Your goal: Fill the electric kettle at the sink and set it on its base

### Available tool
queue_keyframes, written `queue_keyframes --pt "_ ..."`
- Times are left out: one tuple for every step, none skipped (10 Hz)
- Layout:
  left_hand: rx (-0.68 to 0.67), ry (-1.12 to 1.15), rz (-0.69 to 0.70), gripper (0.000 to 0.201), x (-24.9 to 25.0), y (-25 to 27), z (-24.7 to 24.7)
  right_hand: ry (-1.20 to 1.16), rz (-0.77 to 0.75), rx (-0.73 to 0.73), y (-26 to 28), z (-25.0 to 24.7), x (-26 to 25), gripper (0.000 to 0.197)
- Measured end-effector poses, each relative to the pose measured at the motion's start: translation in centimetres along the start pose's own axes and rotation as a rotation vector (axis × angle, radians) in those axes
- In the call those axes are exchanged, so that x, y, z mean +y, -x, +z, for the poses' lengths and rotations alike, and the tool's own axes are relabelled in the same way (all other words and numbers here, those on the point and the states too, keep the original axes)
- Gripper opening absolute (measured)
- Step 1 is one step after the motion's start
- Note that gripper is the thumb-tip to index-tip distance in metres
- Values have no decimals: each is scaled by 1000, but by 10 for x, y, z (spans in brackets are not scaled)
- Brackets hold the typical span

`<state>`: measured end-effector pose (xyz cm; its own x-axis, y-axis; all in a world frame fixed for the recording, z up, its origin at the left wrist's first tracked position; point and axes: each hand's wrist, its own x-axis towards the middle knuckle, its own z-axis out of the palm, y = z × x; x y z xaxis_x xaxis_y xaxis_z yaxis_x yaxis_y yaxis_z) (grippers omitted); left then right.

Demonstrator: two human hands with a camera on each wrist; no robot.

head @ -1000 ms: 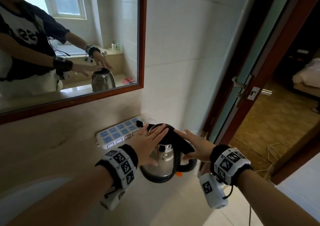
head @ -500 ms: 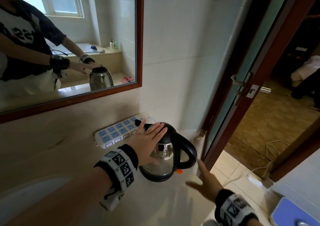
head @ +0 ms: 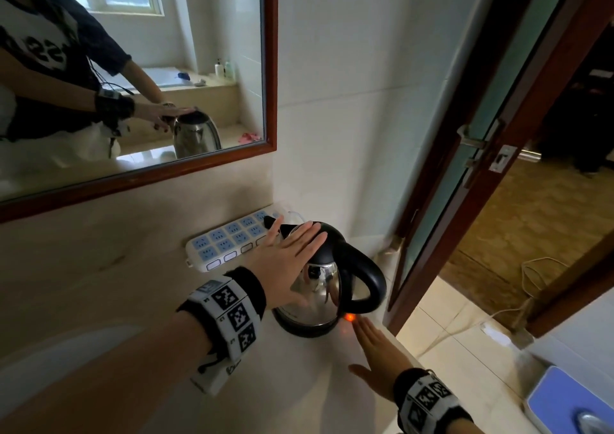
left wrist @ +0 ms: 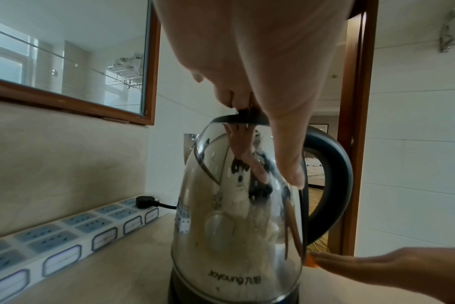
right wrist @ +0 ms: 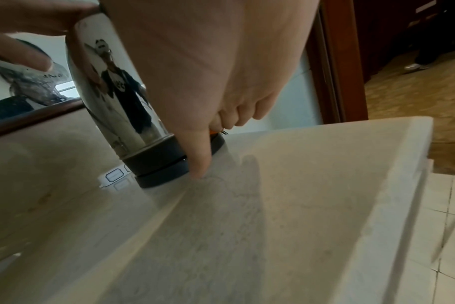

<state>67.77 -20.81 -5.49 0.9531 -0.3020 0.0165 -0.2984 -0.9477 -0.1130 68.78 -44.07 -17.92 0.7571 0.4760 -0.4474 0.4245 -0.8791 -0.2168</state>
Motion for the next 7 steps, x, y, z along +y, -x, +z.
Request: queue_keyframes --pt "5 -7 6 107 0 -1 0 6 4 -10 0 -5 -4 82" --pt "-11 -16 2 107 1 0 -2 19 5 -16 -1 -7 -5 79" --pt "-42 -61 11 105 2 1 -10 40 -6 -21 0 -9 -2 79" --pt "-80 -121 20 103 -4 6 -16 62 8 6 7 -21 -1 80" --pt "-100 -138 -44 103 -13 23 -20 52 53 31 18 -44 0 84" --pt "-105 -34 -129 103 -17 48 -34 23 96 93 28 -66 -1 87" --pt "-137 63 -188 106 -21 67 -45 -43 157 160 42 -87 -8 94"
